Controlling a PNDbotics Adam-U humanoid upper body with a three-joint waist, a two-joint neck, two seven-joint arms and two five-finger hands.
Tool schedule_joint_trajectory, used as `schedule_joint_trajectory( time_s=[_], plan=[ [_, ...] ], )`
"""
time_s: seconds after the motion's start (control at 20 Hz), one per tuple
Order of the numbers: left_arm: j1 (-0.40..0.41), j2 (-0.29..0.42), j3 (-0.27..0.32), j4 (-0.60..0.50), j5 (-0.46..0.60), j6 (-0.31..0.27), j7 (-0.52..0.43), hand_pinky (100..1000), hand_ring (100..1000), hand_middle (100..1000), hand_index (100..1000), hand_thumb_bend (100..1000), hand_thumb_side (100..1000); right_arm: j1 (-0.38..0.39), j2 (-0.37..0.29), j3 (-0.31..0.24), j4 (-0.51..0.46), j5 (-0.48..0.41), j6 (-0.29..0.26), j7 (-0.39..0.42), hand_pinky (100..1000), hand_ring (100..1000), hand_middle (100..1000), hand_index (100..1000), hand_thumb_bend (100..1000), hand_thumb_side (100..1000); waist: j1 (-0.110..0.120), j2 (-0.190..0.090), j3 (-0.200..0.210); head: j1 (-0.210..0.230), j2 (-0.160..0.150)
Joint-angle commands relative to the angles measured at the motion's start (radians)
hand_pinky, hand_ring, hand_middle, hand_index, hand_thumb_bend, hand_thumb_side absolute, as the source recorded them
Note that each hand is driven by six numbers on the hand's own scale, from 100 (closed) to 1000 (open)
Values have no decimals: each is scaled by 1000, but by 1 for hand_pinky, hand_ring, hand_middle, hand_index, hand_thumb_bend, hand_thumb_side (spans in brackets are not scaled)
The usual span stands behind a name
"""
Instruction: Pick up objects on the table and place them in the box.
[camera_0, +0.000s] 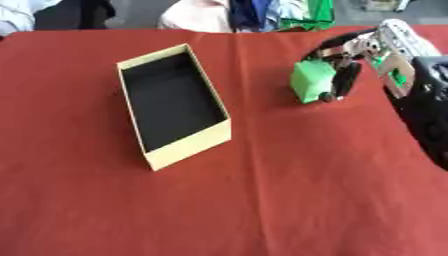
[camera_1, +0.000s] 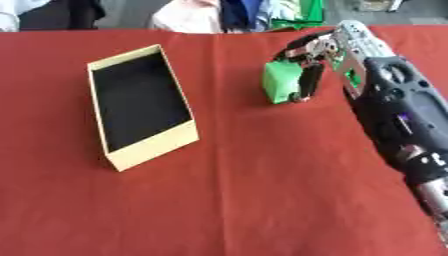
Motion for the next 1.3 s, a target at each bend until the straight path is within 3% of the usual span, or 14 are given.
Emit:
schedule_joint_trajectory(
  time_s=[0.05, 0.1, 0.75, 0.9, 1.05, 1.3],
  plan=[
    [-11, 9, 2, -19, -1, -2, -3, 580, 594, 617, 739, 100, 453, -15, -11, -1, -26, 19, 1, -31, 748, 728, 751, 888, 290, 100, 5, -2, 2, -1, -10],
    [-11, 9, 2, -19, -1, -2, -3, 580, 594, 617, 739, 100, 454, -15, -11, 0, -27, 26, 0, -41, 747, 725, 720, 840, 287, 100, 5, -2, 2, -1, -10],
    [-16, 13, 2, -19, 2, -2, -4, 581, 597, 616, 738, 100, 460, -17, -16, -6, -51, 113, 5, -203, 704, 658, 539, 630, 288, 100, 3, -9, -4, -10, -1],
    [-16, 16, 2, -19, 3, -2, -4, 582, 598, 616, 738, 100, 458, -17, -21, -14, -73, 110, 17, -224, 697, 643, 502, 578, 246, 100, 2, -15, -6, -19, 5],
    [-16, 18, 2, -19, 4, -2, -2, 582, 598, 615, 738, 100, 458, -18, -27, -23, -114, 94, 32, -242, 693, 632, 490, 573, 200, 100, 1, -21, -9, -25, 8],
    [-15, 19, 2, -19, 6, -2, -1, 582, 599, 615, 737, 100, 459, -21, -32, -23, -266, 46, 52, -247, 679, 612, 473, 557, 131, 100, 0, -28, -12, -28, 8]
  ],
)
